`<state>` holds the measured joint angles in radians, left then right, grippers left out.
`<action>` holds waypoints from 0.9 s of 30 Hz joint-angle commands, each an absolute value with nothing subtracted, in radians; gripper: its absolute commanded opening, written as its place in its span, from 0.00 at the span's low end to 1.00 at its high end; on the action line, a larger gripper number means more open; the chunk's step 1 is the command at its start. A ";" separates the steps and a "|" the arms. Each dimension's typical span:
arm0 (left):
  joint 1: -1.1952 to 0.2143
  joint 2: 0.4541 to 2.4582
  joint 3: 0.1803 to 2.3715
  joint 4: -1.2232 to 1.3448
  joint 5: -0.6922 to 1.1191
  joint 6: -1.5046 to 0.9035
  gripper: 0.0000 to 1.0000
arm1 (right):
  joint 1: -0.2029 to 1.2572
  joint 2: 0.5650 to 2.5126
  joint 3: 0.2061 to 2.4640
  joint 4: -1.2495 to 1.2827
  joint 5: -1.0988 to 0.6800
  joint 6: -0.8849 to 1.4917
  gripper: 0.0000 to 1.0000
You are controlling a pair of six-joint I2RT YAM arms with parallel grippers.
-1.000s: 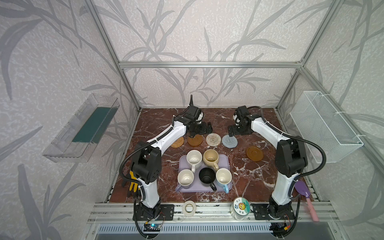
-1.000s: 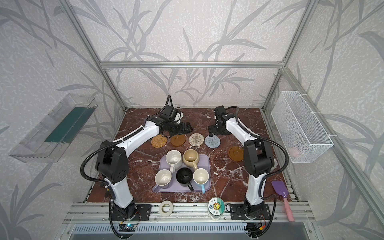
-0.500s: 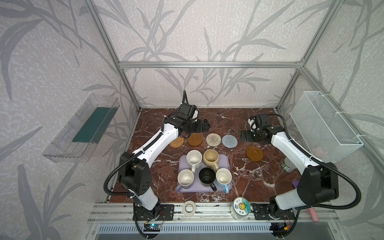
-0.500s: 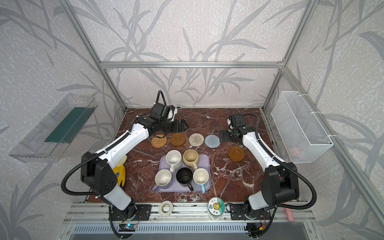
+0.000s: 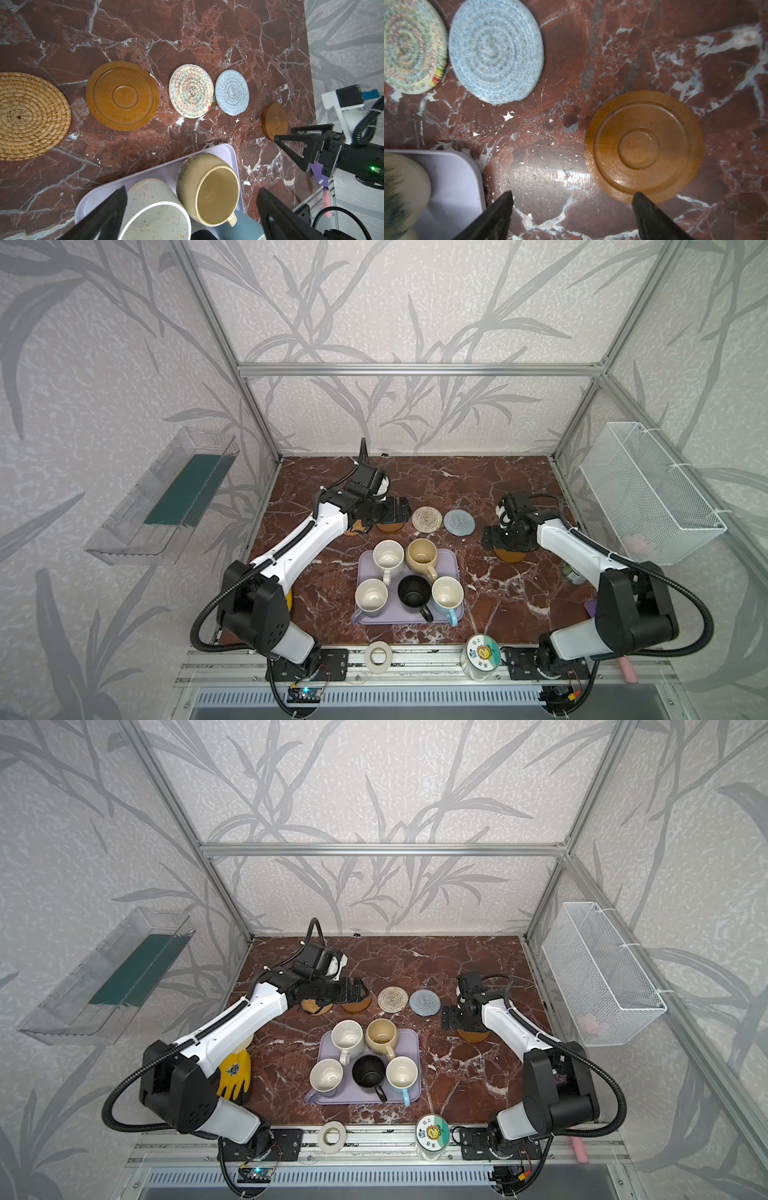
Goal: Place cups on coasters
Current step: Move the coaster to the top-right of the table.
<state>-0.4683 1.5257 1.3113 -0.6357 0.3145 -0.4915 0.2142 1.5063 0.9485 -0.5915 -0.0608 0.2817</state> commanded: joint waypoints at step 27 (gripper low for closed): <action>-0.466 1.543 1.281 -0.540 0.396 -0.552 0.99 | 0.187 1.760 1.052 -0.601 0.021 0.212 0.78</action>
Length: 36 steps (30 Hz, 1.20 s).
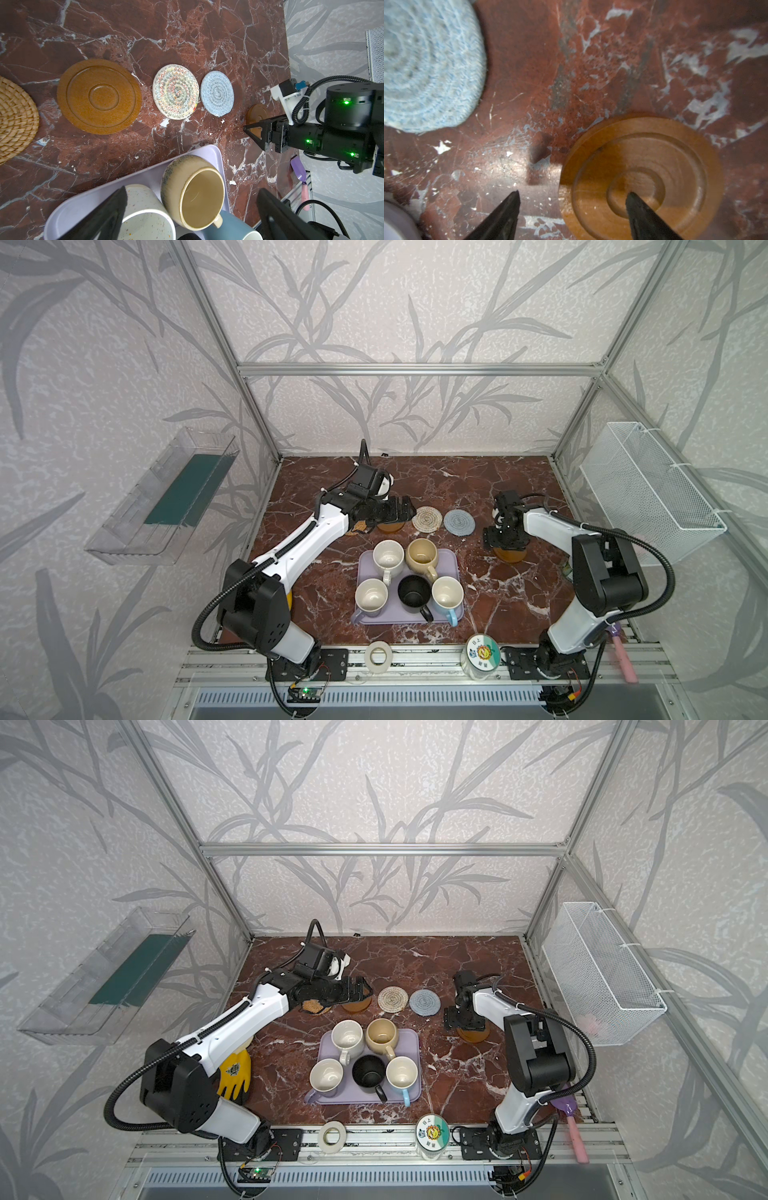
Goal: Place cups on coasters
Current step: Move the coaster to the top-right of the table.
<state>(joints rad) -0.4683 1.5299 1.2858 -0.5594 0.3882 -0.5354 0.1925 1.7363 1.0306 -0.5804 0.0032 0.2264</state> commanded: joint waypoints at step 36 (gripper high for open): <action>-0.466 1.554 1.272 -0.495 0.368 -0.601 0.99 | 0.187 2.026 1.353 -0.661 -0.006 0.211 0.55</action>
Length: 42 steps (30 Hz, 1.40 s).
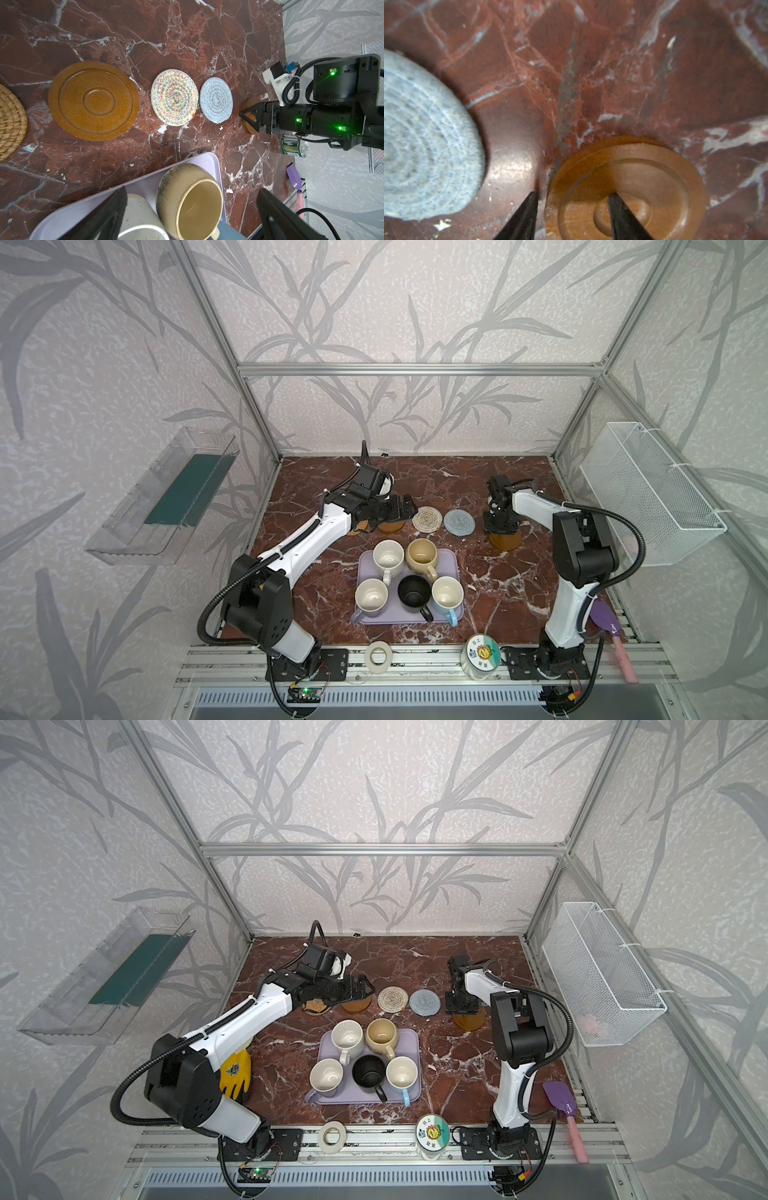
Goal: Place cups on coasters
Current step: Move the coaster to the top-right of the table.
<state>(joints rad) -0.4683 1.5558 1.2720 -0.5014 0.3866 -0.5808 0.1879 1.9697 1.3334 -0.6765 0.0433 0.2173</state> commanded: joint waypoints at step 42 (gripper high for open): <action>-0.470 1.534 1.253 -0.505 0.327 -0.622 0.99 | 0.218 2.096 1.553 -0.702 -0.037 0.212 0.52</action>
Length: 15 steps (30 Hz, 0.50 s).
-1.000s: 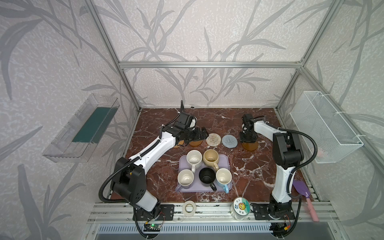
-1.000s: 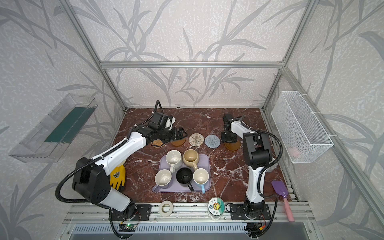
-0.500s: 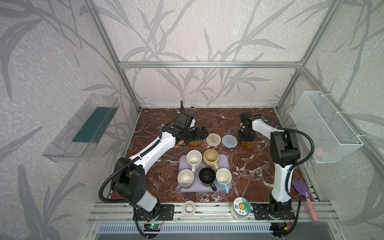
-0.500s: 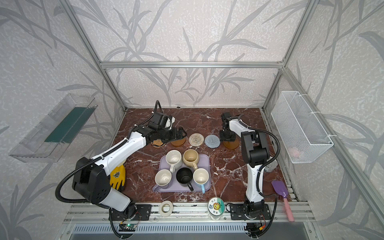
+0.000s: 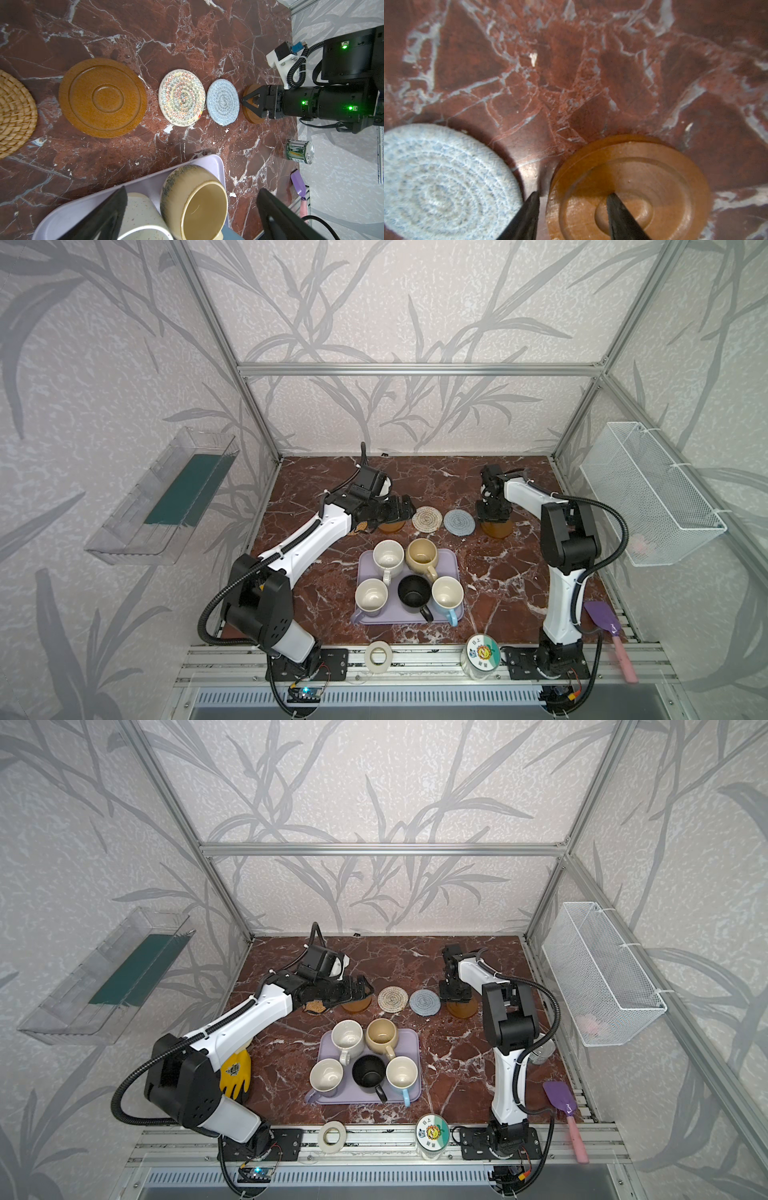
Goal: Place cups on coasters
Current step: Move the coaster to the top-right of the table.
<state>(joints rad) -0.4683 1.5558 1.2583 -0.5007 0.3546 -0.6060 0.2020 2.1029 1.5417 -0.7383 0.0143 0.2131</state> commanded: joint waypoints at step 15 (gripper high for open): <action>-0.469 1.451 1.302 -0.796 0.204 -0.561 0.90 | 0.218 1.912 1.478 -0.708 -0.019 0.189 0.68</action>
<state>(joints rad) -0.4683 1.5005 1.2800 -0.6830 0.2508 -0.5831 0.2180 1.9572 1.4956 -0.7044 -0.0261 0.2050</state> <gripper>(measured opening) 0.904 0.675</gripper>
